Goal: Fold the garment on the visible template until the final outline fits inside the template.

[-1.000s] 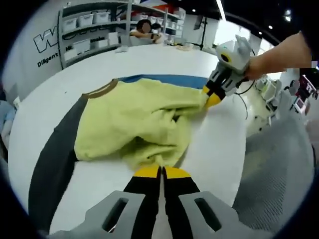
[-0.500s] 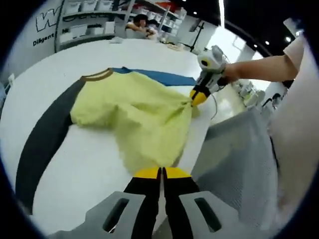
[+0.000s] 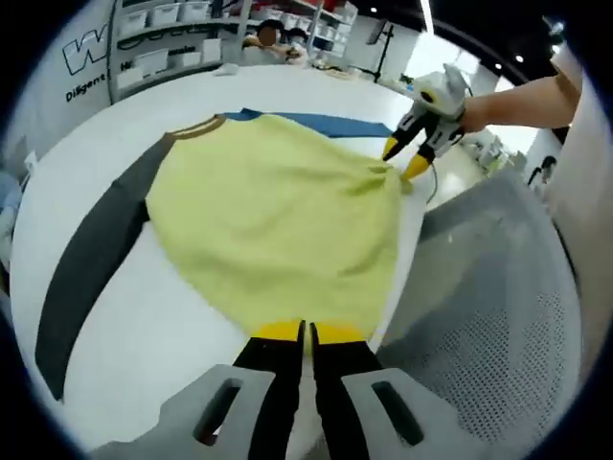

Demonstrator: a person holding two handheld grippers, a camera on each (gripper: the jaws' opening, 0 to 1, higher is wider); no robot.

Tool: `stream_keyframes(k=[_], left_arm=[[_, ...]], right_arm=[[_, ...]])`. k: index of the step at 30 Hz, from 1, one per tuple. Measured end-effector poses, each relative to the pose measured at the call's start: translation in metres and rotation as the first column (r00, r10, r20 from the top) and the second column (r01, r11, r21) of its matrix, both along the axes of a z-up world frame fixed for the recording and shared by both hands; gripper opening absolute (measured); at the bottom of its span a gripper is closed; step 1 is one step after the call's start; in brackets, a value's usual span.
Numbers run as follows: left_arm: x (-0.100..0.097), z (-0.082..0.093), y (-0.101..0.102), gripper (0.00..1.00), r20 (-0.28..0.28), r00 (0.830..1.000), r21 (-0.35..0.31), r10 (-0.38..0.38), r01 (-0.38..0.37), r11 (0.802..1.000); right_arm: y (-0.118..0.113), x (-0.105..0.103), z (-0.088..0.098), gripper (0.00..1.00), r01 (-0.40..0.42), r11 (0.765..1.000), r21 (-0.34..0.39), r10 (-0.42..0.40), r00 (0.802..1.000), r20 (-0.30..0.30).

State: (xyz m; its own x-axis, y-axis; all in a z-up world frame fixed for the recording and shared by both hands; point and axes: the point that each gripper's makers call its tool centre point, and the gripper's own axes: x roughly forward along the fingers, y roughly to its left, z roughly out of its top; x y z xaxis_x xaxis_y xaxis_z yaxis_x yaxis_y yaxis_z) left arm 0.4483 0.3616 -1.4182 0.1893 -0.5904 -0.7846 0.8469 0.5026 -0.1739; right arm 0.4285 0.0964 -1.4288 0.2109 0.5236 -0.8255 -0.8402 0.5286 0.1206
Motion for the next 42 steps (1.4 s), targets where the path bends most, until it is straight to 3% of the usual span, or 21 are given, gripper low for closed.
stream_keyframes(k=[4, 6, 8, 9, 11, 13, 16, 18, 21, 24, 25, 26, 28, 29, 31, 33, 36, 37, 38, 40, 42], left_arm=[[-0.013, -0.001, -0.009, 0.12, -0.002, 0.998, 0.003, -0.056, 0.056, 0.998], [-0.019, -0.009, -0.009, 0.21, 0.005, 0.994, 0.052, -0.105, 0.105, 0.993], [-0.021, -0.016, -0.007, 0.24, 0.009, 0.992, 0.097, -0.129, 0.128, 0.987], [-0.025, -0.019, -0.009, 0.23, 0.011, 0.990, 0.105, -0.140, 0.138, 0.985], [-0.028, -0.023, -0.009, 0.11, 0.022, 0.981, 0.128, -0.192, 0.188, 0.974], [-0.029, -0.029, -0.003, 0.01, 0.030, 0.979, 0.169, -0.199, 0.192, 0.967], [-0.028, -0.023, -0.002, 0.00, 0.000, 0.989, 0.120, -0.149, 0.148, 0.982], [-0.026, -0.014, 0.003, 0.00, -0.005, 0.991, 0.111, -0.131, 0.131, 0.985], [-0.027, 0.014, 0.002, 0.00, -0.036, 0.994, 0.030, -0.099, 0.100, 0.995], [-0.031, 0.011, 0.011, 0.00, -0.076, 0.991, 0.055, -0.109, 0.113, 0.992], [-0.037, 0.003, 0.015, 0.00, -0.110, 0.987, 0.071, -0.121, 0.129, 0.989], [-0.038, -0.003, 0.018, 0.01, -0.109, 0.985, 0.088, -0.133, 0.143, 0.986], [-0.031, -0.013, 0.029, 0.00, -0.055, 0.987, 0.183, -0.152, 0.159, 0.970], [-0.031, -0.015, 0.031, 0.00, -0.051, 0.985, 0.193, -0.162, 0.169, 0.966], [-0.035, -0.017, 0.028, 0.00, -0.077, 0.988, 0.160, -0.134, 0.145, 0.976], [-0.032, -0.015, 0.025, 0.00, -0.067, 0.992, 0.132, -0.108, 0.116, 0.984], [-0.019, -0.012, 0.028, 0.00, -0.009, 0.998, 0.141, -0.066, 0.066, 0.988], [-0.009, -0.008, 0.028, 0.00, 0.027, 0.999, 0.127, -0.034, 0.031, 0.991], [-0.004, -0.005, 0.027, 0.00, 0.038, 0.999, 0.108, -0.011, 0.007, 0.994], [0.001, -0.003, 0.024, 0.00, 0.027, 1.000, 0.078, 0.016, -0.018, 0.997], [0.006, -0.004, 0.023, 0.00, 0.028, 0.999, 0.079, 0.019, -0.021, 0.997]], right_arm=[[0.000, -0.017, -0.010, 0.35, -0.030, 0.999, -0.042, 0.030, 1.000, 0.002], [-0.003, -0.020, -0.014, 0.36, -0.033, 0.997, -0.071, 0.034, 0.999, 0.023], [-0.004, -0.022, -0.018, 0.30, -0.014, 0.997, -0.078, 0.016, 1.000, 0.023], [-0.005, -0.023, -0.020, 0.24, -0.025, 0.996, -0.091, 0.028, 0.999, 0.029], [-0.013, -0.013, -0.020, 0.12, -0.051, 0.986, -0.161, 0.071, 0.991, 0.118], [-0.011, -0.016, -0.020, 0.12, -0.037, 0.991, -0.127, 0.047, 0.996, 0.080], [-0.022, -0.017, -0.019, 0.00, -0.086, 0.979, -0.186, 0.104, 0.991, 0.085], [-0.029, -0.014, -0.010, 0.00, -0.071, 0.980, -0.187, 0.090, 0.991, 0.097], [-0.031, -0.017, 0.002, 0.00, -0.090, 0.979, -0.185, 0.113, 0.987, 0.113], [-0.020, -0.039, 0.001, 0.00, -0.166, 0.976, -0.140, 0.172, 0.985, 0.032], [-0.020, -0.044, -0.001, 0.00, -0.165, 0.977, -0.135, 0.165, 0.986, -0.010], [-0.022, -0.043, -0.001, 0.00, -0.130, 0.983, -0.132, 0.127, 0.991, -0.027], [-0.024, -0.029, 0.003, 0.00, -0.082, 0.990, -0.117, 0.083, 0.997, -0.002], [-0.025, -0.022, 0.007, 0.00, -0.044, 0.994, -0.102, 0.045, 0.999, 0.006], [-0.030, -0.007, 0.014, 0.00, 0.064, 0.997, -0.045, -0.065, 0.998, -0.015], [-0.037, 0.005, 0.023, 0.00, 0.148, 0.989, 0.014, -0.147, 0.988, -0.052], [-0.051, 0.027, 0.037, 0.04, 0.225, 0.972, 0.071, -0.222, 0.974, -0.039], [-0.058, 0.033, 0.038, 0.07, 0.241, 0.968, 0.065, -0.239, 0.971, -0.029], [-0.074, 0.047, 0.037, 0.09, 0.251, 0.968, 0.019, -0.252, 0.967, 0.035], [-0.090, 0.059, 0.030, 0.15, 0.259, 0.965, -0.040, -0.256, 0.964, 0.071], [-0.110, 0.081, 0.022, 0.23, 0.319, 0.946, -0.059, -0.311, 0.943, 0.114]])
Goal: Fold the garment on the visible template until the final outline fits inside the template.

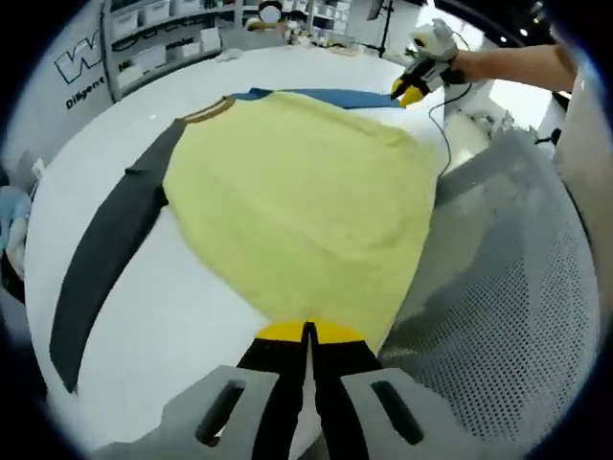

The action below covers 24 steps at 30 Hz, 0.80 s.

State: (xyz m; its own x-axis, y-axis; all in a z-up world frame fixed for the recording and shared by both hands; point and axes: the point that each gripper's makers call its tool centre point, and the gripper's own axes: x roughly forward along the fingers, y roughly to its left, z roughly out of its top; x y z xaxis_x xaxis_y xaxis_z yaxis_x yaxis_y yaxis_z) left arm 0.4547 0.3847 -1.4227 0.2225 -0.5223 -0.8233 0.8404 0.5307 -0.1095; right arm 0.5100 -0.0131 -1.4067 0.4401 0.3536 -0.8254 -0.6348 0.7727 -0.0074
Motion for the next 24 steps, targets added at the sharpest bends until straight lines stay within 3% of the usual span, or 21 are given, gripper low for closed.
stream_keyframes(k=[4, 10, 14, 17, 18, 20, 21, 24], left_arm=[[0.009, 0.001, -0.004, 0.03, 0.021, 1.000, 0.007, -0.005, 0.004, 1.000], [0.025, 0.006, -0.007, 0.02, 0.046, 0.999, 0.005, 0.012, -0.012, 1.000], [0.034, 0.009, -0.007, 0.03, 0.057, 0.998, 0.007, 0.022, -0.022, 1.000], [0.037, 0.011, -0.010, 0.02, 0.049, 0.998, -0.006, 0.030, -0.030, 1.000], [0.037, 0.011, -0.012, 0.02, 0.047, 0.998, -0.013, 0.028, -0.027, 1.000], [0.035, 0.011, -0.020, 0.02, 0.045, 0.999, -0.026, 0.010, -0.009, 1.000], [0.034, 0.010, -0.023, 0.02, 0.042, 0.999, -0.030, 0.000, 0.001, 1.000], [0.027, 0.002, -0.028, 0.01, 0.024, 0.999, -0.009, -0.031, 0.032, 0.999]], right_arm=[[-0.034, 0.043, -0.009, 0.26, 0.084, 0.994, -0.072, -0.079, 0.994, 0.072], [-0.063, 0.084, -0.025, 0.31, 0.166, 0.982, -0.093, -0.161, 0.985, 0.065], [-0.075, 0.099, -0.032, 0.36, 0.185, 0.975, -0.122, -0.178, 0.982, 0.061], [-0.080, 0.100, -0.040, 0.36, 0.182, 0.974, -0.136, -0.181, 0.983, 0.019], [-0.078, 0.107, -0.036, 0.35, 0.183, 0.979, -0.095, -0.180, 0.983, 0.041], [-0.080, 0.109, -0.039, 0.33, 0.190, 0.977, -0.094, -0.188, 0.982, 0.032], [-0.080, 0.112, -0.037, 0.31, 0.151, 0.982, -0.109, -0.145, 0.987, 0.063], [-0.087, 0.119, -0.038, 0.19, 0.154, 0.980, -0.125, -0.144, 0.986, 0.087]])
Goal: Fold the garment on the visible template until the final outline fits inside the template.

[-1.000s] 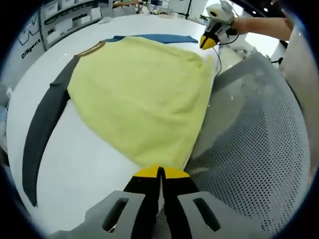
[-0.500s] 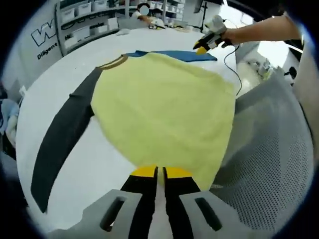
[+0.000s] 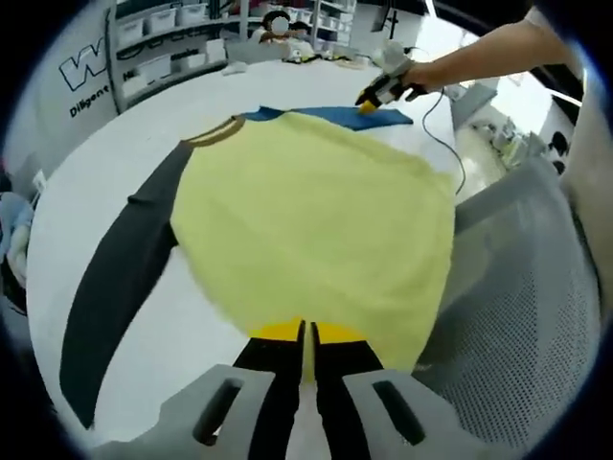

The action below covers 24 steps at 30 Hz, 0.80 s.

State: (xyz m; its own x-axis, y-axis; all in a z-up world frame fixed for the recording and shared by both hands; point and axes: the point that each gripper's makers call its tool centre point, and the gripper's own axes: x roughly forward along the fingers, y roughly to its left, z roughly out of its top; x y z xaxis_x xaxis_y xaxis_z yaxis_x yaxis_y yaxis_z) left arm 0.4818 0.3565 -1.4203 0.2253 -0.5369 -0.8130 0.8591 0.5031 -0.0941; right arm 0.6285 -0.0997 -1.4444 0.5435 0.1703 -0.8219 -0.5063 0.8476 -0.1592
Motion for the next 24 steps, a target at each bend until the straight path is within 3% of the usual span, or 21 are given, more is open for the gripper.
stream_keyframes(k=[3, 9, 17, 20, 22, 24], left_arm=[[-0.004, -0.005, -0.002, 0.01, -0.007, 1.000, 0.014, -0.013, 0.013, 1.000], [-0.010, -0.013, 0.001, 0.00, -0.027, 0.999, 0.042, -0.020, 0.021, 0.999], [-0.013, -0.015, 0.010, 0.00, -0.042, 0.999, 0.058, 0.012, -0.009, 0.998], [-0.017, -0.018, 0.010, 0.00, -0.053, 0.999, 0.066, 0.012, -0.009, 0.998], [-0.018, -0.019, 0.010, 0.00, -0.053, 0.998, 0.068, 0.015, -0.012, 0.998], [-0.009, -0.009, 0.003, 0.00, 0.002, 1.000, 0.029, 0.027, -0.027, 0.999]], right_arm=[[-0.012, 0.011, 0.001, 0.21, 0.049, 0.999, 0.010, -0.049, 0.999, 0.010], [-0.037, 0.029, 0.002, 0.15, 0.041, 0.997, -0.067, -0.040, 0.999, 0.017], [-0.044, 0.040, 0.007, 0.09, 0.045, 0.996, -0.070, -0.042, 0.998, 0.046], [-0.047, 0.044, 0.011, 0.12, 0.060, 0.994, -0.091, -0.058, 0.998, 0.019], [-0.051, 0.044, 0.014, 0.21, 0.073, 0.990, -0.122, -0.072, 0.997, 0.014], [-0.042, 0.040, 0.021, 0.23, 0.076, 0.994, -0.078, -0.073, 0.997, 0.033]])
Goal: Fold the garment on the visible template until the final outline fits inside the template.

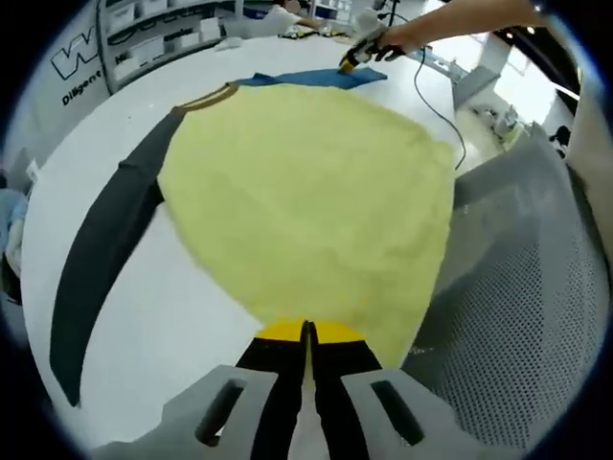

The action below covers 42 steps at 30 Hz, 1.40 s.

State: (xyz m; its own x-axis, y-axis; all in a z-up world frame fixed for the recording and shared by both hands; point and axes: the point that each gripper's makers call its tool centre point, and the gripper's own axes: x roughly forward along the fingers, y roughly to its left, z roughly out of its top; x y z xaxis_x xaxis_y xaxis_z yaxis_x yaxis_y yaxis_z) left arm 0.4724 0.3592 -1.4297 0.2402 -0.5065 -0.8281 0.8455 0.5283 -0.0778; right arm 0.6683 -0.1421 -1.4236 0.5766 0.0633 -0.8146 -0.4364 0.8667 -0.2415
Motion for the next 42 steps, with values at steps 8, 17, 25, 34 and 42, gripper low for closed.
stream_keyframes(k=[8, 17, 25, 34, 42], left_arm=[[-0.008, -0.009, -0.008, 0.00, -0.040, 0.999, -0.010, -0.022, 0.022, 1.000], [-0.015, -0.017, 0.007, 0.00, -0.057, 0.998, 0.009, -0.010, 0.011, 1.000], [0.008, -0.001, 0.007, 0.00, -0.030, 0.995, -0.098, 0.094, -0.097, 0.990], [0.121, 0.016, 0.100, 0.08, 0.113, 0.929, -0.060, 0.352, -0.347, 0.936], [0.188, 0.007, 0.157, 0.18, 0.134, 0.876, -0.015, 0.463, -0.465, 0.885]], right_arm=[[0.102, -0.045, 0.003, 0.30, -0.282, 0.951, 0.131, 0.279, 0.960, 0.037], [0.078, -0.040, -0.019, 0.32, -0.156, 0.963, 0.218, 0.165, 0.986, -0.023], [0.062, -0.031, -0.013, 0.29, -0.101, 0.982, 0.160, 0.111, 0.992, -0.056], [0.090, -0.041, 0.004, 0.31, -0.133, 0.973, 0.190, 0.134, 0.991, 0.008], [0.111, -0.047, 0.007, 0.35, -0.154, 0.959, 0.237, 0.150, 0.988, 0.035]])
